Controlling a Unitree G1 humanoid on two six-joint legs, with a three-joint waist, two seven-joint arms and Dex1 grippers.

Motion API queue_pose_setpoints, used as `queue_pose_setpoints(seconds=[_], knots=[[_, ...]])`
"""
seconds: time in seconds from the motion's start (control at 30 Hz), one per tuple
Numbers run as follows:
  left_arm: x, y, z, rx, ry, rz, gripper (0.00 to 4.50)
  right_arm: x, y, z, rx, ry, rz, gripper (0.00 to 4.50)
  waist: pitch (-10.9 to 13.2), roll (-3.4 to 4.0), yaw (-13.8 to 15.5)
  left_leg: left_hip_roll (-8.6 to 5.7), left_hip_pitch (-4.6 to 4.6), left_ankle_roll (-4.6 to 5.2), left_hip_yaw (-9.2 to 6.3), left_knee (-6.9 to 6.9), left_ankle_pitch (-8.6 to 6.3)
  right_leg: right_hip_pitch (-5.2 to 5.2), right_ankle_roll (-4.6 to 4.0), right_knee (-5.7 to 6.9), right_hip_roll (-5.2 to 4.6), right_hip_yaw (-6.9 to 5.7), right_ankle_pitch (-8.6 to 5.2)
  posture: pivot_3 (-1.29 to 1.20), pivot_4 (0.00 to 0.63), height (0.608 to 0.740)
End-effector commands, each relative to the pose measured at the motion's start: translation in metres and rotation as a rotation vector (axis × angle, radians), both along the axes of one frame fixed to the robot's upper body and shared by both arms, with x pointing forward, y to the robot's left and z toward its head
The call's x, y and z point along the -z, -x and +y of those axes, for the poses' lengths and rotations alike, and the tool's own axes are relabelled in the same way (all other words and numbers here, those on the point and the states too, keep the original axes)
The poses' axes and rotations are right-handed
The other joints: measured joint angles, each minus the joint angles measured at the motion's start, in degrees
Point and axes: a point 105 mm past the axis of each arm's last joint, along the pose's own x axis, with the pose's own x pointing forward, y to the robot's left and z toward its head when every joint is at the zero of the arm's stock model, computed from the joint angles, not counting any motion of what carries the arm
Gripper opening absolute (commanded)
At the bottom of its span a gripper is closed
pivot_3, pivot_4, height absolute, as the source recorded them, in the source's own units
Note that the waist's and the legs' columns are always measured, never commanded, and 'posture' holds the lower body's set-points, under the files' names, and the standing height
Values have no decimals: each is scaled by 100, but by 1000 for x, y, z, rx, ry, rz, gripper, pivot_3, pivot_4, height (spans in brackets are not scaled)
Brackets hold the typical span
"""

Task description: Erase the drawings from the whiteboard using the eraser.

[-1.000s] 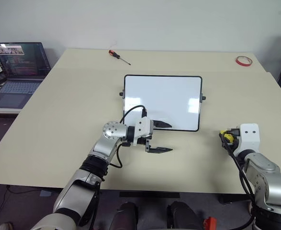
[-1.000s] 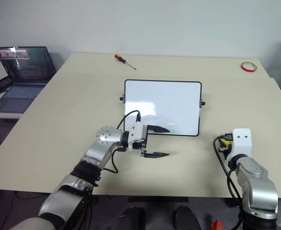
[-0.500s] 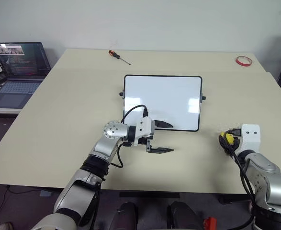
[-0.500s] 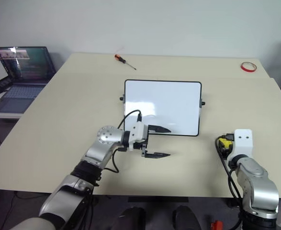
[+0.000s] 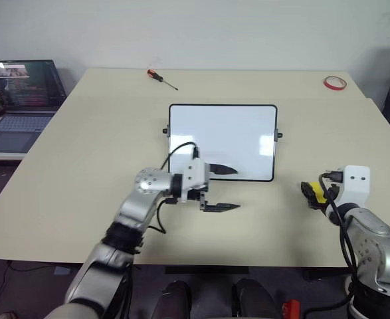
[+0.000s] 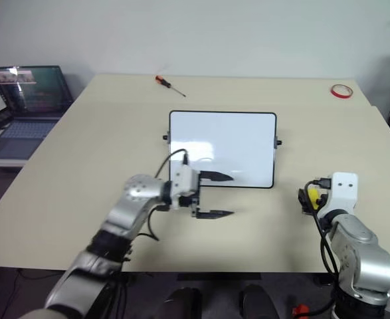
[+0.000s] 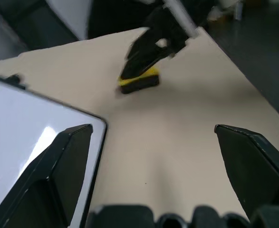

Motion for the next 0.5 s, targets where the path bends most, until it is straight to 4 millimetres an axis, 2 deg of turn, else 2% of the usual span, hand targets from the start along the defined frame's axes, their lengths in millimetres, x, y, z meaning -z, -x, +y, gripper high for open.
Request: queue_pose_setpoints(seconds=[0.03,0.13,0.23,0.33,0.43,0.5], knots=[[-33,-1,19,-156,95,-26,4500,-23,13,-4,47,3,-79,4467,0,1,19,0,0,0,-5,0,0,3,-1,1,0,-1,0,0,150,740],[-42,-14,43,-392,170,-33,4500,-34,21,-7,66,67,-142,4467,0,0,77,-5,3,0,-5,5,0,11,0,0,-3,-6,0,0,150,740],[-42,-22,68,-646,261,-57,4500,-37,28,-10,61,193,-200,4467,-1,0,105,-10,4,0,-5,4,0,14,2,-6,-10,-8,-1,0,150,740],[-19,-9,86,-869,268,-90,4500,-36,40,-11,14,346,-299,4467,-2,-1,104,-18,4,0,4,0,-1,13,10,-9,-21,-5,-6,0,150,740],[11,14,105,-1048,244,-89,4500,-15,56,-4,-42,391,-310,4467,-4,-1,80,-19,9,0,14,-3,-4,9,15,-6,-27,4,-10,0,150,740],[20,29,110,-1123,236,-95,4500,-6,64,-6,-45,393,-312,4467,-4,-3,88,-14,12,-1,10,-5,-5,13,12,-7,-46,5,-12,0,150,740]])
